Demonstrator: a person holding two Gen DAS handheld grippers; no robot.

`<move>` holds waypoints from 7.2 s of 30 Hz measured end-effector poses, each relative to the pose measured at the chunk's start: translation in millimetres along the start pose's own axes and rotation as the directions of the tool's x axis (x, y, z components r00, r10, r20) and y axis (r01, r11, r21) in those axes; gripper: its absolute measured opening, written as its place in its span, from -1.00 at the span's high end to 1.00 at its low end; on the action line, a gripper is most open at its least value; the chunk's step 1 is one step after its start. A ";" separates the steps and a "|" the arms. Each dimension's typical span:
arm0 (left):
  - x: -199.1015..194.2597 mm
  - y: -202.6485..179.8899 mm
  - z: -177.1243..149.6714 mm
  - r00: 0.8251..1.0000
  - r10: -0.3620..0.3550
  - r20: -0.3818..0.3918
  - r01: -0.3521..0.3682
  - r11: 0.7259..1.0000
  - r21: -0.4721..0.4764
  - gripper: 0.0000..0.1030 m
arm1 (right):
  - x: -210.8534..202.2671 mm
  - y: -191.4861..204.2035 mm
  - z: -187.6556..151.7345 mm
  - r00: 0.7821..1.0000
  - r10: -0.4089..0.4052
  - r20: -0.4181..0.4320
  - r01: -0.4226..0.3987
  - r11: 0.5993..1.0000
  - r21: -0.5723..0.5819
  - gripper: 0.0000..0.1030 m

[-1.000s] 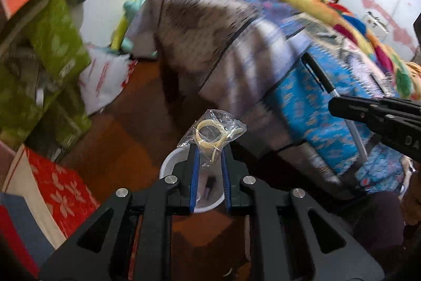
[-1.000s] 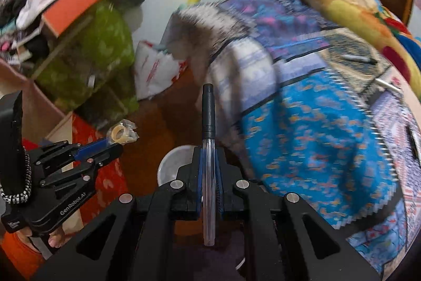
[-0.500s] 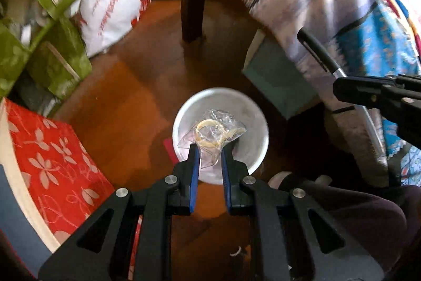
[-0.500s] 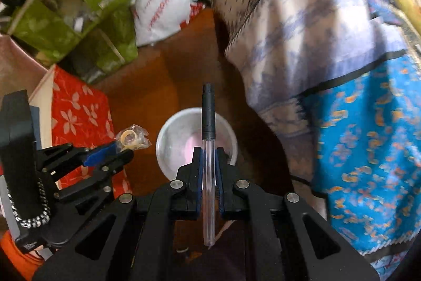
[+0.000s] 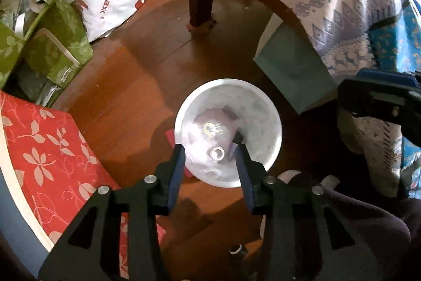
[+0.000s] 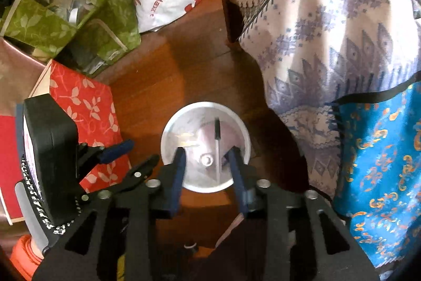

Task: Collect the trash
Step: 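Open the left tool over the bin while the right tool releases the pen, then move both open tools back toward the earphone cables on the bed, then grasp the white earphone cable with the right tool while the left tool grasps the black power bank, then carry the earphone cable and power bank with both tools over the white bin, then open the right tool over the bin while the left tool releases the power bank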

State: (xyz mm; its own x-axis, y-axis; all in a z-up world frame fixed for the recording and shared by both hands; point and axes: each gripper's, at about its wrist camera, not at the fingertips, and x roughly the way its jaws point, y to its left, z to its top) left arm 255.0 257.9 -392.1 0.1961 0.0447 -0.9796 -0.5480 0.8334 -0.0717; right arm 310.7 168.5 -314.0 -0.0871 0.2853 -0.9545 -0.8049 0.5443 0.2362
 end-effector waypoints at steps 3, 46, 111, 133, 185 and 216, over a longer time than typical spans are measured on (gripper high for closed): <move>-10.3 -0.6 -2.5 1.000 -0.005 0.014 0.005 1.000 0.010 0.24 | -7.8 -0.6 -4.0 1.000 -0.012 0.014 0.012 1.000 -0.009 0.35; -256.6 -261.1 4.0 0.865 -0.316 0.389 0.156 0.907 0.391 0.19 | -287.6 -145.0 -178.2 0.772 -0.349 0.531 0.176 0.920 0.349 0.34; -93.0 -542.8 68.7 0.911 -0.344 0.225 0.186 0.833 0.520 0.62 | -262.6 -400.0 -208.7 0.710 -0.515 0.480 0.133 0.767 0.627 0.89; -159.3 -496.5 35.5 0.888 -0.388 0.247 0.170 0.775 0.609 0.96 | -278.7 -352.7 -211.8 0.717 -0.492 0.494 0.142 0.797 0.587 0.89; -160.4 -14.6 -9.7 0.929 -0.145 0.341 0.121 0.989 0.090 0.96 | -131.1 6.1 -47.8 0.928 -0.032 0.370 0.028 0.999 0.018 0.89; -60.5 0.3 22.2 0.978 -0.128 0.167 0.134 0.991 -0.028 0.83 | -26.0 0.8 -0.7 0.998 -0.032 0.056 0.033 0.999 -0.011 0.32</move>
State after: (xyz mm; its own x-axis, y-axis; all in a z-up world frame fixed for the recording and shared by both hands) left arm 261.0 267.6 -328.7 0.3977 0.0292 -0.9170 -0.5391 0.8162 -0.2078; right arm 311.9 160.9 -289.1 -0.0278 0.3116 -0.9498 -0.8141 0.5443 0.2025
